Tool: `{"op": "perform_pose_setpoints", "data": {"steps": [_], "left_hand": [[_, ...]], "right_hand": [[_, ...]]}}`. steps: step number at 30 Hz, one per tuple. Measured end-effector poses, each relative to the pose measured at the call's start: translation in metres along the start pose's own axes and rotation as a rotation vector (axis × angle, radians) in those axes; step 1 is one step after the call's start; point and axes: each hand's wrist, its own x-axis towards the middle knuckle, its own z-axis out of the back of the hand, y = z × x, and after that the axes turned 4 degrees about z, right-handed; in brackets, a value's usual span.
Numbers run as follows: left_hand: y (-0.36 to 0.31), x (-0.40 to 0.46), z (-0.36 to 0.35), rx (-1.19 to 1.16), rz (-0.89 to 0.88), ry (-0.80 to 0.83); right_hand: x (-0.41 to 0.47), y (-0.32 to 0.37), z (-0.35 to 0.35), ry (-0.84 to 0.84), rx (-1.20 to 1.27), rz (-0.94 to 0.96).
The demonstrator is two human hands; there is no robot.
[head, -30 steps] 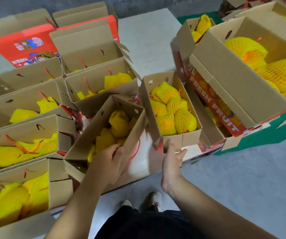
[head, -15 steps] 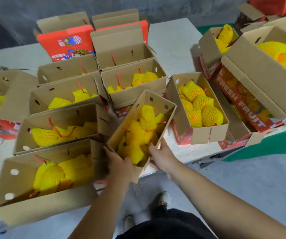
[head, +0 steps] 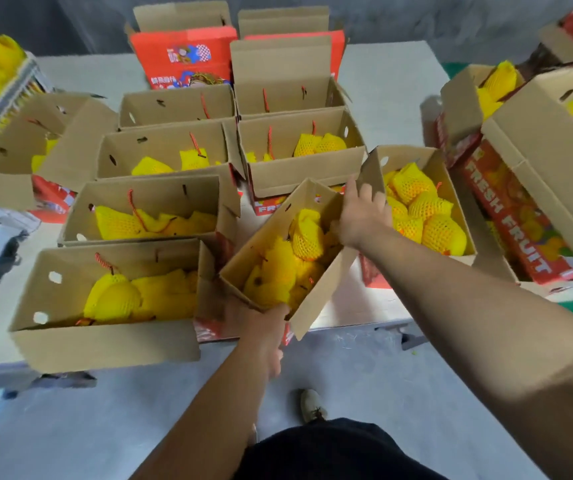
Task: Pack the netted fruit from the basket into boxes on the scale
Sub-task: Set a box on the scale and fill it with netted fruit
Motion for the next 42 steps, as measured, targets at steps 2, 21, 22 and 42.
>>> {"op": "perform_pose_setpoints", "data": {"steps": [2, 21, 22, 42], "left_hand": [[-0.003, -0.002, -0.007, -0.063, -0.004, 0.005], [-0.046, -0.148, 0.078, -0.214, -0.499, 0.005], [-0.048, -0.151, 0.090, -0.228, -0.519, -0.022], [-0.017, -0.152, 0.513, -0.360, -0.696, -0.498]], "right_hand": [[0.012, -0.005, 0.000, 0.021, -0.098, 0.015], [-0.024, 0.009, 0.201, -0.197, 0.586, 0.470], [-0.033, 0.022, 0.208, -0.195, 0.598, 0.504], [-0.186, 0.419, 0.095, 0.030, 0.853, 0.864]]}}
